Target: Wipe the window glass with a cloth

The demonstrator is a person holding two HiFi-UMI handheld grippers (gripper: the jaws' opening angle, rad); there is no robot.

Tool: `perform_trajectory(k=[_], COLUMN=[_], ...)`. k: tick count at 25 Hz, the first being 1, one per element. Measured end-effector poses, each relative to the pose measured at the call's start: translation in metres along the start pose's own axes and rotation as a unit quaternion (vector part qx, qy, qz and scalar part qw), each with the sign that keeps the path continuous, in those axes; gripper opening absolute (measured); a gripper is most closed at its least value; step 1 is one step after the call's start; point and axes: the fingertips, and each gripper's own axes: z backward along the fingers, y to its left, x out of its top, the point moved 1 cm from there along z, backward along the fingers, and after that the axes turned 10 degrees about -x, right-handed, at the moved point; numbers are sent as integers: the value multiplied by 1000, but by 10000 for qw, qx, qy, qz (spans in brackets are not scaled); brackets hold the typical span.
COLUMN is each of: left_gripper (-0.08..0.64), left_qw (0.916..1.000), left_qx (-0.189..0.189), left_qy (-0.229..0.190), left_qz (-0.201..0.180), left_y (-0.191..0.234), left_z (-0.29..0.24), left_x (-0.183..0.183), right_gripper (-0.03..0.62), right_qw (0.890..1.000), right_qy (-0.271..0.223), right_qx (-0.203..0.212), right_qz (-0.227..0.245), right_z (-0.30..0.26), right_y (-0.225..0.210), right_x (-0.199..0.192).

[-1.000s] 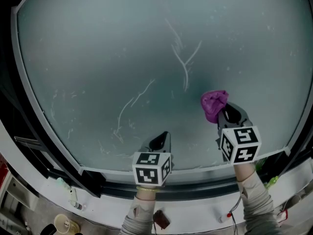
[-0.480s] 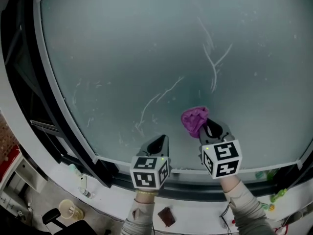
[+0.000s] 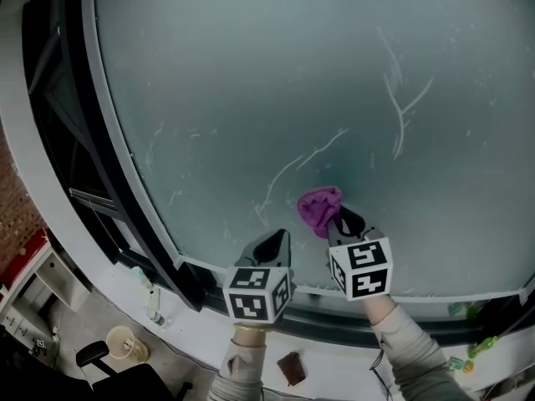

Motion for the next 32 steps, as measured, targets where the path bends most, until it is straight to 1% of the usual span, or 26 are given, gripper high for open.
perform_trajectory(k=[4,9,17,25,32], left_gripper=[5,5,5,5,5], left_qw=[10000,9999,9999,9991,9961], left_qx=[81,120,-49,-405,-866], left_qy=[51,76,105,124,114], left_qz=[13,27,-21,-44,-85], left_y=[8,12,1,-22,-54], left_z=[1,1,-10,-28,-54], left_x=[-5,-7,-10,-13,-13], right_gripper=[48,48,48,48,48], right_qw=[9999,9997,9992,9976,9932], right_qy=[114,239,305,392,472], right_qx=[-6,-109,-265,-568,-1054], right_qz=[-12,-9,21,51,114], right_z=[-15,-26,-24,-6,22], right_y=[3,-3,-20,-50,-98], right_x=[-8,-17,-23,-32,-40])
